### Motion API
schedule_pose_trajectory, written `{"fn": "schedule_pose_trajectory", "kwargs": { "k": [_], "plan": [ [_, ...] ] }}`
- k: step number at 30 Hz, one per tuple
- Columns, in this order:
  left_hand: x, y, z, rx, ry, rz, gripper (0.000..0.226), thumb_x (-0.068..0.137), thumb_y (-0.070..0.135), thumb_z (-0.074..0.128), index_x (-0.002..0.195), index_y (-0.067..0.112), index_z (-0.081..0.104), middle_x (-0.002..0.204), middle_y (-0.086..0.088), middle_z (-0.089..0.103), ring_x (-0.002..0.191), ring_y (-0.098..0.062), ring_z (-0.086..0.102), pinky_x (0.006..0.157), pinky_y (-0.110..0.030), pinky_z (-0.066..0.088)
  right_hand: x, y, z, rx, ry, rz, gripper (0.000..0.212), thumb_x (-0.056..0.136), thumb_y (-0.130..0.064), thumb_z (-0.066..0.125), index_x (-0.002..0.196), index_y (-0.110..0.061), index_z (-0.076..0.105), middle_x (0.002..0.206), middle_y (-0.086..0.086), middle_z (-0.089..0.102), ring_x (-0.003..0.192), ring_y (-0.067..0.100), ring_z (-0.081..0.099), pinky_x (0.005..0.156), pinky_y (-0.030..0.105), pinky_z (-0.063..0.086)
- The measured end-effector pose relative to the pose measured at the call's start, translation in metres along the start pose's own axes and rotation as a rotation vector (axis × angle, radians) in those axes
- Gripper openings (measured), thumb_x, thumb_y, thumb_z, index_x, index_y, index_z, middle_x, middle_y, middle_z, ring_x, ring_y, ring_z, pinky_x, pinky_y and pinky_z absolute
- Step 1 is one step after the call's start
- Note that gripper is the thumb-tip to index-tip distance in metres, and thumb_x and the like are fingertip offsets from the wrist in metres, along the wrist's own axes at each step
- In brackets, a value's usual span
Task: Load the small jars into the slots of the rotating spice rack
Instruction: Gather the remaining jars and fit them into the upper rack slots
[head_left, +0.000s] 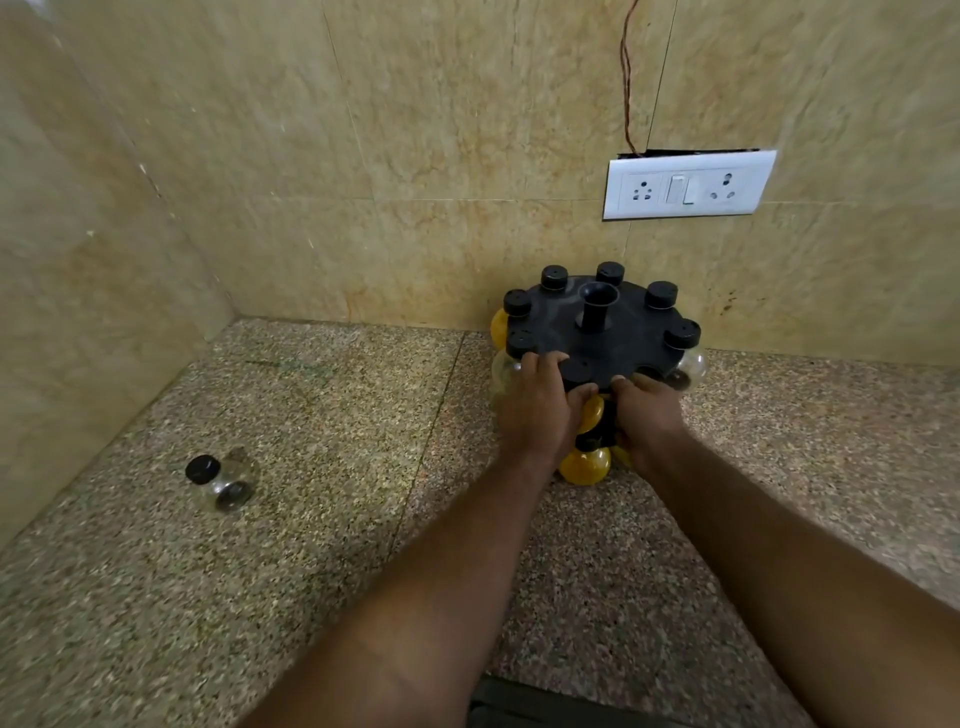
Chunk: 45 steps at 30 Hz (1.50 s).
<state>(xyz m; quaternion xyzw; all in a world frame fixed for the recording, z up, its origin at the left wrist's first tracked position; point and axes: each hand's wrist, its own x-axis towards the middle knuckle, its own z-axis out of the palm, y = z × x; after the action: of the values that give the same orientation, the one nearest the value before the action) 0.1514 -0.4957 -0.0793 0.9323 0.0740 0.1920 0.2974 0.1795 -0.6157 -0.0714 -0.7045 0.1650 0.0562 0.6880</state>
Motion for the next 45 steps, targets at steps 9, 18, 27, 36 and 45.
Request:
{"fn": "schedule_pose_trajectory", "kwargs": {
  "k": [9,18,27,36,45],
  "plan": [
    [-0.021,-0.034,-0.021,-0.181,0.103,-0.206,0.047,0.096,0.038,0.059,0.139,0.021,0.049,0.128,-0.003,0.060,0.113,-0.021,0.060,0.088,-0.041,0.053,-0.036,0.017,0.025,-0.250,-0.006,-0.168,0.037,0.101,-0.034,0.051,0.080,-0.009,0.067,0.081,0.011,0.069,0.080,0.031,0.065,0.075,0.043,0.054],
    [-0.079,-0.139,-0.053,-0.198,0.108,-0.547,0.037,0.095,0.034,0.058,0.130,0.022,0.056,0.118,-0.002,0.066,0.104,-0.022,0.065,0.087,-0.038,0.056,-0.076,0.052,0.103,-0.587,-0.279,-0.317,0.028,0.101,-0.032,0.051,0.110,-0.013,0.070,0.098,0.006,0.068,0.092,0.026,0.062,0.074,0.030,0.041],
    [-0.100,-0.251,-0.111,-0.213,0.228,-0.730,0.045,0.091,0.039,0.056,0.133,0.024,0.054,0.125,-0.003,0.064,0.111,-0.025,0.063,0.094,-0.040,0.054,-0.103,0.088,0.226,-0.802,-0.555,-0.402,0.036,0.095,-0.044,0.054,0.126,-0.027,0.061,0.109,0.004,0.072,0.096,0.026,0.069,0.085,0.040,0.056],
    [-0.131,-0.340,-0.166,-0.153,0.442,-0.854,0.060,0.093,0.036,0.064,0.146,0.017,0.041,0.135,-0.010,0.050,0.122,-0.031,0.054,0.098,-0.040,0.046,-0.128,0.136,0.324,-1.198,-0.815,-0.391,0.073,0.090,-0.054,0.057,0.152,-0.024,0.034,0.152,0.016,0.044,0.134,0.037,0.048,0.109,0.046,0.043],
    [-0.108,-0.387,-0.190,-0.068,0.435,-0.659,0.056,0.094,0.040,0.061,0.144,0.020,0.045,0.137,-0.004,0.056,0.125,-0.021,0.050,0.097,-0.027,0.036,-0.131,0.166,0.369,-1.584,-0.971,-0.534,0.100,0.082,-0.077,0.051,0.160,-0.033,0.005,0.170,0.010,-0.001,0.154,0.040,0.003,0.118,0.067,0.011]
  ]
}}
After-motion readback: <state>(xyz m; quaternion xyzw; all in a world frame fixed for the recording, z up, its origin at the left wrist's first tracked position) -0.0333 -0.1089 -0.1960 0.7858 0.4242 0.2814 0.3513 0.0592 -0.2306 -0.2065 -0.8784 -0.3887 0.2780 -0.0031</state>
